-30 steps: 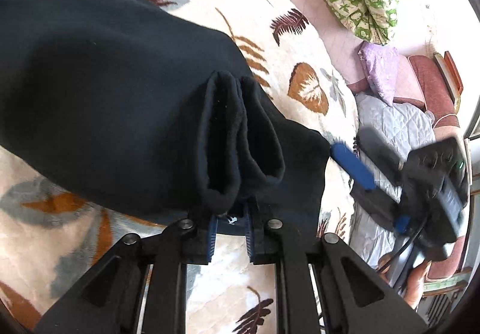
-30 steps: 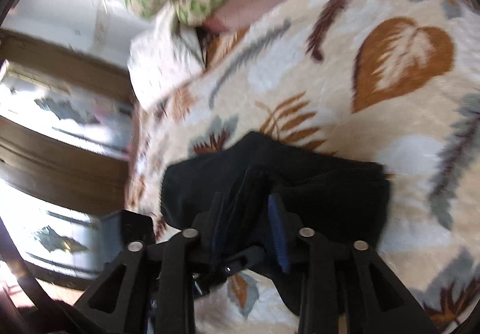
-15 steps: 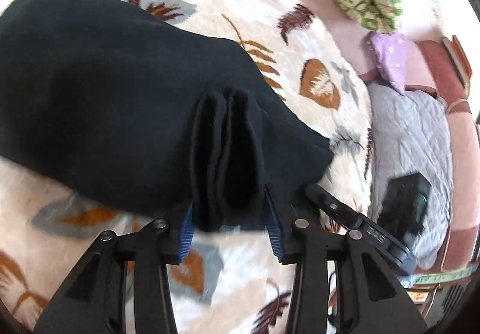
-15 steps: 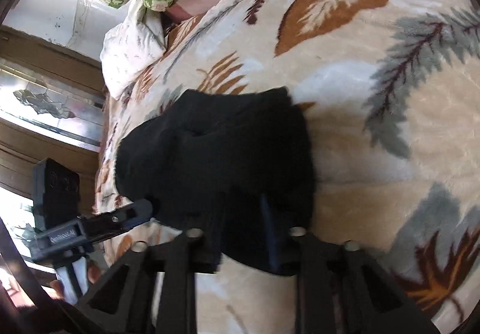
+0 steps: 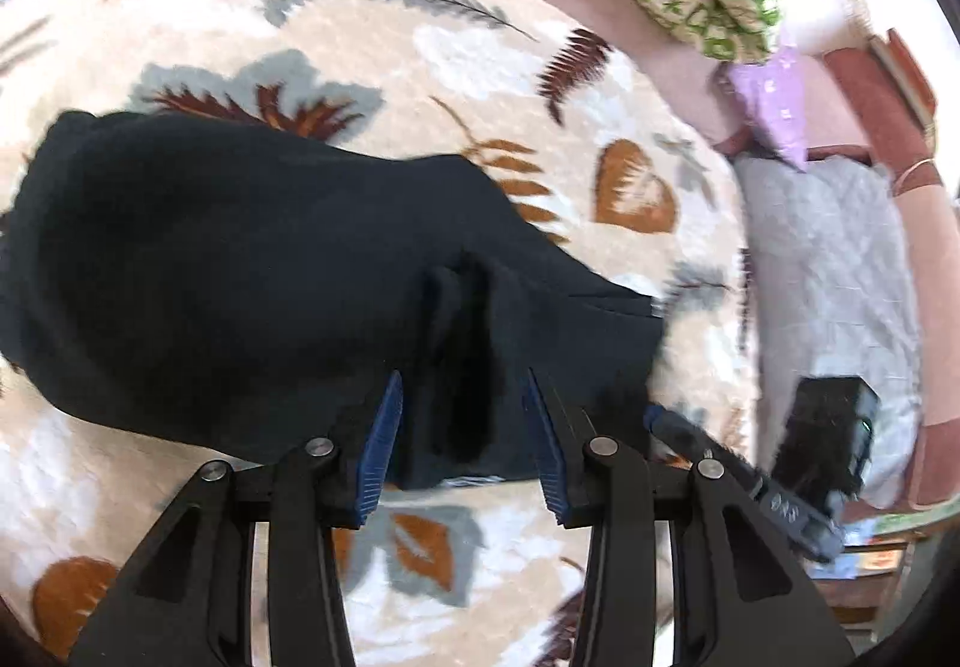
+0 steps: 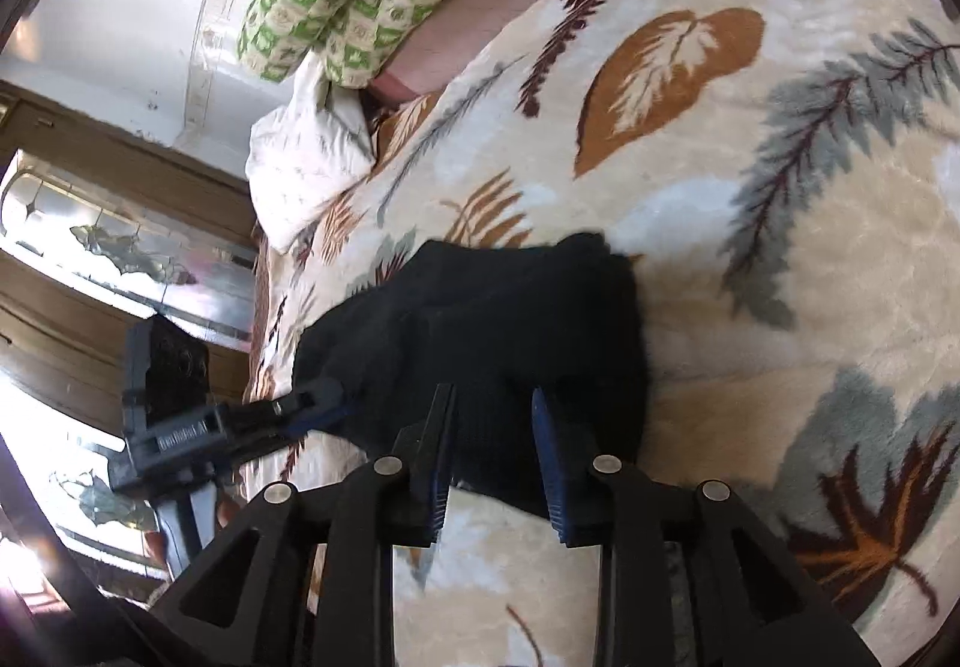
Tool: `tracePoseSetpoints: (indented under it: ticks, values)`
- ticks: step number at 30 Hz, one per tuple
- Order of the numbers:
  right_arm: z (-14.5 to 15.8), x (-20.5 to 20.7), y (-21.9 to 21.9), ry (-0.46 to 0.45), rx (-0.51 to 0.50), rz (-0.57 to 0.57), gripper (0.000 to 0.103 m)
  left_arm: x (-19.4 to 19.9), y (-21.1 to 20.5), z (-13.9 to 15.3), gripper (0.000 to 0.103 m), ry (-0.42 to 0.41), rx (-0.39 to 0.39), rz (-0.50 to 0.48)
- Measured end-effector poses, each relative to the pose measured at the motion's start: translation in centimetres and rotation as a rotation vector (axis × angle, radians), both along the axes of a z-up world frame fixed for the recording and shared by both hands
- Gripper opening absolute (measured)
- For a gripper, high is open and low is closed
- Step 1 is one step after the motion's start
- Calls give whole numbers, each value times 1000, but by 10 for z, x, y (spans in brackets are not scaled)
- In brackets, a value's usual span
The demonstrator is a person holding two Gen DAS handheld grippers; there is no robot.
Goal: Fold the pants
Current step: 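Lay the folded pants down and open both grippers, then grasp the pants end with both grippers and lift it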
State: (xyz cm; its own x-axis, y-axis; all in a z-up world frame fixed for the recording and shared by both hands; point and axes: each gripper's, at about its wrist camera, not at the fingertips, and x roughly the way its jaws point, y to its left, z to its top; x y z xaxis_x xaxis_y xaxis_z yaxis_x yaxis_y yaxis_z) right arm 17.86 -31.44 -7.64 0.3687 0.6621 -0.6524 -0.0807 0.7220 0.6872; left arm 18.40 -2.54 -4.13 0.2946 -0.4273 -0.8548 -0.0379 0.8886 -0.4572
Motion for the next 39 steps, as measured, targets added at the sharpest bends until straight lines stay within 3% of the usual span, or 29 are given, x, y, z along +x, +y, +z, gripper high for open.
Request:
tracePoseSetpoints:
  ticks: [4,6,8,12,14,16,19,21,26,28,29,39]
  values:
    - [-17,-7,14,-1,-118,22,25,-7,-16,-1,39,0,38,-65]
    - [-19,-11,20,-38,-170,40,25,-12,-26,4,40,-40,115,-77]
    - [-17,-12,22,-41,-190,36,25,-13,-37,1,41,-48,223,-80]
    - [-6,-16,19,-27,-183,-2,25,-5,-38,-16,41,-9,292,-61]
    - [2,-24,16,-31,-176,-16,36,-4,-29,-17,41,-11,335,-39]
    - [11,-32,15,-43,-185,-26,41,-4,-9,-12,41,-4,313,-18]
    - [26,-41,17,-73,-172,-35,41,-9,32,1,41,17,254,38]
    - [36,-44,23,-89,-146,-34,42,-12,59,12,41,11,263,64]
    - [51,-38,71,-117,-135,29,46,-18,131,24,41,31,293,126]
    - [53,-37,99,-129,-166,70,56,-17,156,22,41,55,276,145]
    - [53,-36,118,-139,-202,104,61,-18,169,19,41,70,258,155]
    - [28,-52,287,-353,-706,415,60,-18,222,-10,41,139,127,175]
